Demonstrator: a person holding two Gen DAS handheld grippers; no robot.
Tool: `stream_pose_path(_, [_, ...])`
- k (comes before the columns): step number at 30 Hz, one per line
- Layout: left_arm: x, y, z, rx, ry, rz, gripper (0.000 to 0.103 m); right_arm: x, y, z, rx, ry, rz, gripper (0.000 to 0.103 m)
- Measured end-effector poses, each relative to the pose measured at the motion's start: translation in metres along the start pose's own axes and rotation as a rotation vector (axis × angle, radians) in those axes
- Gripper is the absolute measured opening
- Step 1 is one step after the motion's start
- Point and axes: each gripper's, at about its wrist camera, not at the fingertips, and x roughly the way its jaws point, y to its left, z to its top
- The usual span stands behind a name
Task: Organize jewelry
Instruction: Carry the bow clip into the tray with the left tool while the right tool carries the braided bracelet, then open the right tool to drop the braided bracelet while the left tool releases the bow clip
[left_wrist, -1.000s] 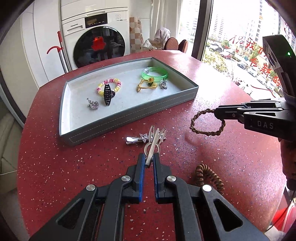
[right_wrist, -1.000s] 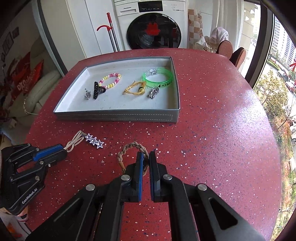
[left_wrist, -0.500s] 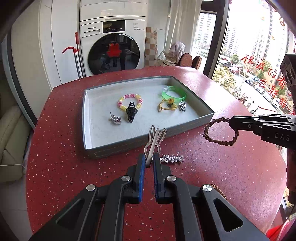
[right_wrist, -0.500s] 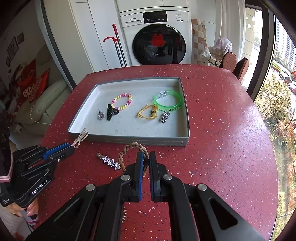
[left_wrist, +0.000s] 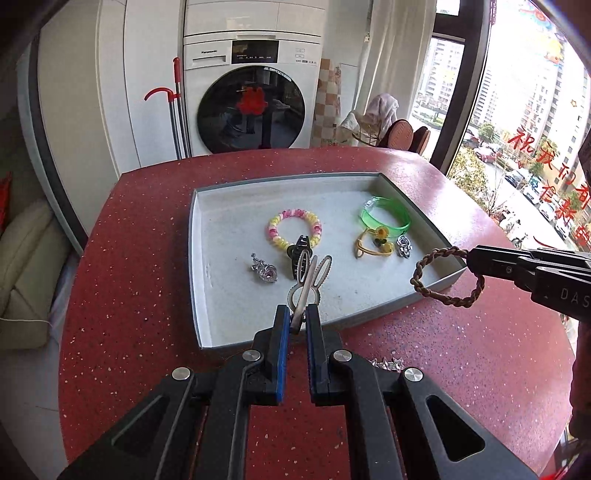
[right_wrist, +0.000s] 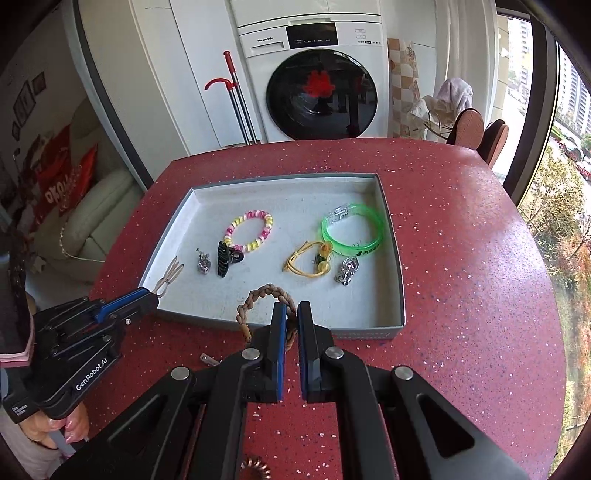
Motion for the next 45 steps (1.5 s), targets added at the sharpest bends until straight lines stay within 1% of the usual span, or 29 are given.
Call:
stream_pose_path(3, [0.011,0.006,0.006,-0.017,0.018,0.005,0.026,0.01,-0.002,0.008,0.017,0.0,-0.002,0.007])
stream_pose_path(8, [0.023,0.008,0.013,-0.008,0.026,0.022,0.026,0.028,-0.007,0.017,0.037,0.012,-0.018,0.007])
stream_pose_path(16, [0.047,0.008,0.018,0.003,0.054,0.038,0.026,0.057,-0.012,0.016,0.066,0.052,-0.014,0.007])
stream_pose_path(21, [0.061,0.004,0.019,0.032,0.072,0.057,0.026,0.075,-0.016,0.015,0.077,0.074,-0.03,0.007])
stream_pose_path(28, [0.078,0.004,0.022,0.048,0.09,0.097,0.026,0.094,-0.03,0.014,0.121,0.09,-0.064,0.007])
stream_pose_path(32, [0.087,0.003,0.024,0.069,0.103,0.152,0.027,0.097,-0.038,0.017,0.149,0.084,-0.082,0.007])
stream_pose_path(37, [0.095,-0.001,0.025,0.093,0.11,0.181,0.027,0.103,-0.036,0.014,0.118,0.11,-0.086,0.007])
stream_pose_path(40, [0.097,-0.002,0.023,0.105,0.113,0.196,0.027,0.103,-0.033,0.013,0.103,0.11,-0.09,0.009])
stream_pose_path(41, [0.097,-0.003,0.023,0.112,0.11,0.198,0.027,0.103,-0.033,0.014,0.102,0.114,-0.088,0.011])
stream_pose_path(43, [0.096,-0.005,0.022,0.122,0.114,0.196,0.027,0.103,-0.032,0.014,0.105,0.117,-0.077,0.023])
stream_pose_path(44, [0.095,-0.005,0.022,0.123,0.115,0.192,0.027,0.101,-0.032,0.014,0.106,0.114,-0.073,0.035])
stream_pose_path(45, [0.095,-0.006,0.023,0.123,0.114,0.188,0.027,0.099,-0.032,0.014,0.107,0.108,-0.068,0.041])
